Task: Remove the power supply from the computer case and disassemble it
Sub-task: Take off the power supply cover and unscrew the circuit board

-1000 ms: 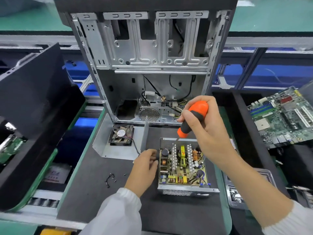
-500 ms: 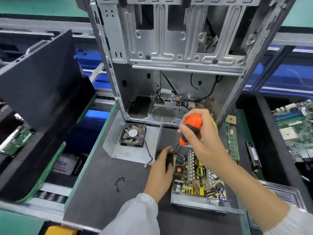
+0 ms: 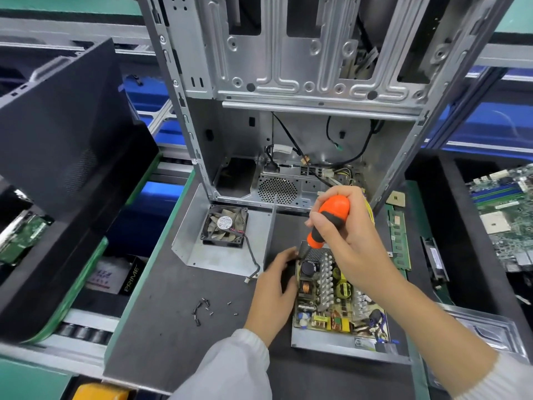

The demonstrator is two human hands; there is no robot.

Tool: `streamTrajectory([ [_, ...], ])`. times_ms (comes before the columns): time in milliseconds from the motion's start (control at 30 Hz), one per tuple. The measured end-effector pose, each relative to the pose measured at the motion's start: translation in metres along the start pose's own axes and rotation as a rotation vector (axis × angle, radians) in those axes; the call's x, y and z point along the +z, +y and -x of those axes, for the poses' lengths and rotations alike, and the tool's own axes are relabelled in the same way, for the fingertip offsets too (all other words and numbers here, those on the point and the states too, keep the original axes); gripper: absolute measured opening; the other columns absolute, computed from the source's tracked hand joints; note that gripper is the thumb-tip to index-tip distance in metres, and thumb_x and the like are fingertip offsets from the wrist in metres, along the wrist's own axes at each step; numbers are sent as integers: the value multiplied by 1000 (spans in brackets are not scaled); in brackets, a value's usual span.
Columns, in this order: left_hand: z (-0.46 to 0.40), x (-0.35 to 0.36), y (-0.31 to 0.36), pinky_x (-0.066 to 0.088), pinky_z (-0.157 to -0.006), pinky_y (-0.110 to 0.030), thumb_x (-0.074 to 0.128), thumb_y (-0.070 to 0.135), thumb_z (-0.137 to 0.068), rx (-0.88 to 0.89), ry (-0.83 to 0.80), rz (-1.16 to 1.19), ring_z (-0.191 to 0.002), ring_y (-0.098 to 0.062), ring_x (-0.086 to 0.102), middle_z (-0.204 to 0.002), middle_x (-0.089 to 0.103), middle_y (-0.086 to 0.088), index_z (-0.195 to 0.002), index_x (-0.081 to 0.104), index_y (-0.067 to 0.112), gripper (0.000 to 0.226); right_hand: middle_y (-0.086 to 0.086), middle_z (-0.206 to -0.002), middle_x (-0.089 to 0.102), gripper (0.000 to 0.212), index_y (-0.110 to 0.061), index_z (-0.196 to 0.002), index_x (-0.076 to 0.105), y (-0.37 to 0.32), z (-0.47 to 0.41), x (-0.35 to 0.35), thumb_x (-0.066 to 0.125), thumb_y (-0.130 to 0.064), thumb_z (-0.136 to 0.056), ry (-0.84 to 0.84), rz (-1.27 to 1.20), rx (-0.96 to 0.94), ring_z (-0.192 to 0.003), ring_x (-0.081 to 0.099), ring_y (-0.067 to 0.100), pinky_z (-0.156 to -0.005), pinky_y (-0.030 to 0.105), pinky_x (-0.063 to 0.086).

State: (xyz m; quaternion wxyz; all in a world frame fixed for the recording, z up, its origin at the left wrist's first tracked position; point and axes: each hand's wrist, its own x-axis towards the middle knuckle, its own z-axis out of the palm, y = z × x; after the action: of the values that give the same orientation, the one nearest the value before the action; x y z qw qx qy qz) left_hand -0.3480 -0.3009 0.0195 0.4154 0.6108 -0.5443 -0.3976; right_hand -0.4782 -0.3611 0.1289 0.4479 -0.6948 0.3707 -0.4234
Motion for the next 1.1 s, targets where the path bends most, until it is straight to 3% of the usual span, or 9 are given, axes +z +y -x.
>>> streamTrajectory([
  [233,3,-9,-2,31,-109,-13,44,-8,-95,7,-79,-42,-129,4,46,-137,56,10,-141,46,18,53,-15,-97,55,18,-34,-106,40,-8,-1,3,52,-37,-93,-16,19,-10,-88,61,26,-70,48,54],
  [400,13,-24,-3,39,-108,-19,45,-8,-95,-5,-185,30,-125,3,51,-131,59,10,-129,50,33,53,1,-93,56,16,-20,-108,44,-21,-1,-5,53,-18,-96,28,-77,-103,-81,61,17,-74,27,54],
  [533,15,-33,0,48,-102,-26,51,-7,-94,-12,-202,43,-113,-3,62,-118,67,5,-120,61,23,41,6,-84,58,15,-13,-107,43,-23,4,-6,51,-18,-96,-68,-134,-32,-77,60,23,-72,34,55],
  [667,16,-40,1,52,-95,-29,58,-4,-93,-17,-222,-25,-102,-6,66,-106,70,2,-111,70,11,27,3,-88,57,18,-23,-106,46,-21,17,-1,55,-30,-93,-156,-147,44,-79,62,22,-68,34,56],
  [900,24,-44,-3,55,-83,-35,66,-4,-86,-46,-256,-28,-85,-12,66,-92,70,4,-93,73,16,22,3,-87,58,23,-24,-105,47,-31,32,-1,58,-39,-91,-176,-227,28,-78,61,22,-62,42,57],
  [1100,26,-41,-6,57,-83,-41,68,-7,-84,-83,-263,22,-83,-20,68,-91,70,-4,-89,72,15,23,-7,-89,57,17,-28,-104,45,-26,38,5,55,-31,-90,-237,-146,50,-78,60,19,-68,36,55],
])
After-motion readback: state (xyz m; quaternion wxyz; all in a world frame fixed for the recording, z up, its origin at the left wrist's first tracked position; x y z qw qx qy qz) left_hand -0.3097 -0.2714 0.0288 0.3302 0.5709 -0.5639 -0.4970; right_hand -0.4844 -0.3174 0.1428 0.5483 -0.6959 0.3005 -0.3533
